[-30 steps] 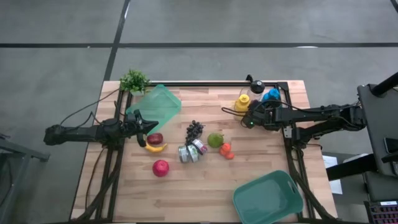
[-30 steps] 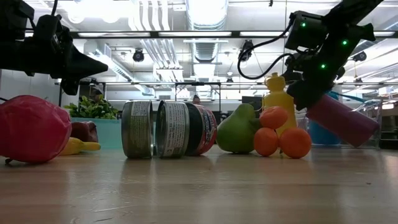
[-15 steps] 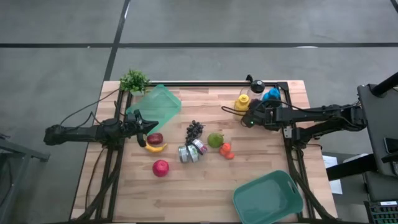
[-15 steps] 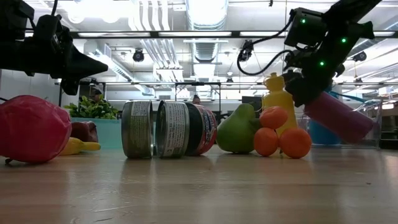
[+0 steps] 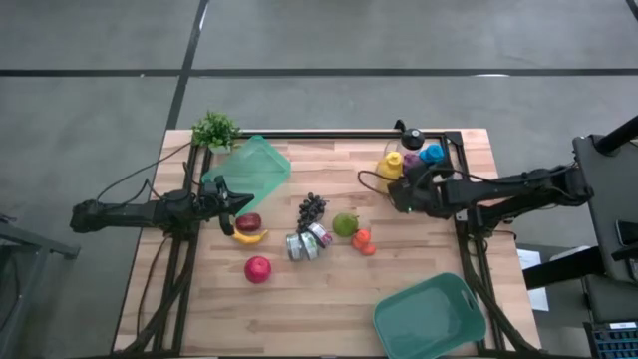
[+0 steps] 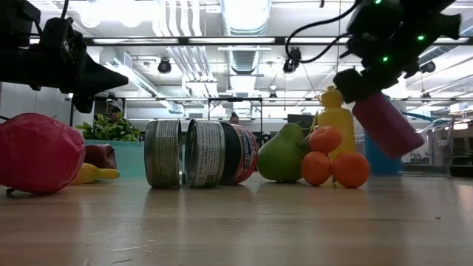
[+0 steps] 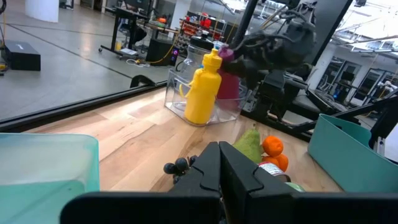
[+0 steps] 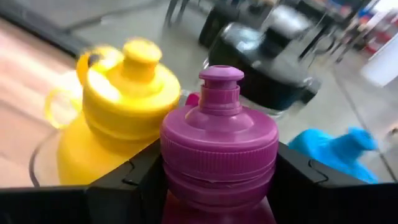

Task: Pick & Place Food Item
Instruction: Put the pink water bottle into the transparent bin

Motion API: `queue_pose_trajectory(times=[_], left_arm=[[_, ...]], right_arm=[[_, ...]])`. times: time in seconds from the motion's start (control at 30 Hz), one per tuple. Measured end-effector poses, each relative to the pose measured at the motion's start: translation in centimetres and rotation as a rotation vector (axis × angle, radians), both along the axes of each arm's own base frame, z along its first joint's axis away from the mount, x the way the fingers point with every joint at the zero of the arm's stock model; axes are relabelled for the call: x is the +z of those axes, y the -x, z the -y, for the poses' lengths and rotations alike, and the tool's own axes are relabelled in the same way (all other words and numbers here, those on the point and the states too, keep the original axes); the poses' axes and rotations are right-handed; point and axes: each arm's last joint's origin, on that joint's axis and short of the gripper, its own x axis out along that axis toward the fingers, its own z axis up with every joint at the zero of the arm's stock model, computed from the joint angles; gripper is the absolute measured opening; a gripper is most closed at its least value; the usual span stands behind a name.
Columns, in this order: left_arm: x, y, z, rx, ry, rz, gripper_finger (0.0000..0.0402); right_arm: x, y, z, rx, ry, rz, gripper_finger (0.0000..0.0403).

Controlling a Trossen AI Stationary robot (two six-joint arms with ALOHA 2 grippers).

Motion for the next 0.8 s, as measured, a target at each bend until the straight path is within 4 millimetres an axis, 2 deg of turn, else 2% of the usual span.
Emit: queue_pose_trajectory(times=[0.1, 0.3, 0.43, 0.8], left_arm=[[0.0, 0.0, 0.0, 0.0, 0.0, 0.0, 0.0001], [0.0, 0.0, 0.0, 0.0, 0.0, 0.0, 0.0001], [0.0, 0.0, 0.0, 0.0, 0.0, 0.0, 0.0001], [0.0, 0.0, 0.0, 0.0, 0.0, 0.0, 0.0001]], right_arm=[[-0.3, 0.3, -0.9, -0.016, 0.072, 0.065, 0.0204], [-1.8, 1.1, -1.6, -0.038, 0.074, 0.211, 0.0205], [-2.7, 1.7, -2.3, -0.04, 0.14, 0.289, 0.0206], [-5.1, 3.6, -3.2, -0.006, 0.206, 0.394, 0.0207]])
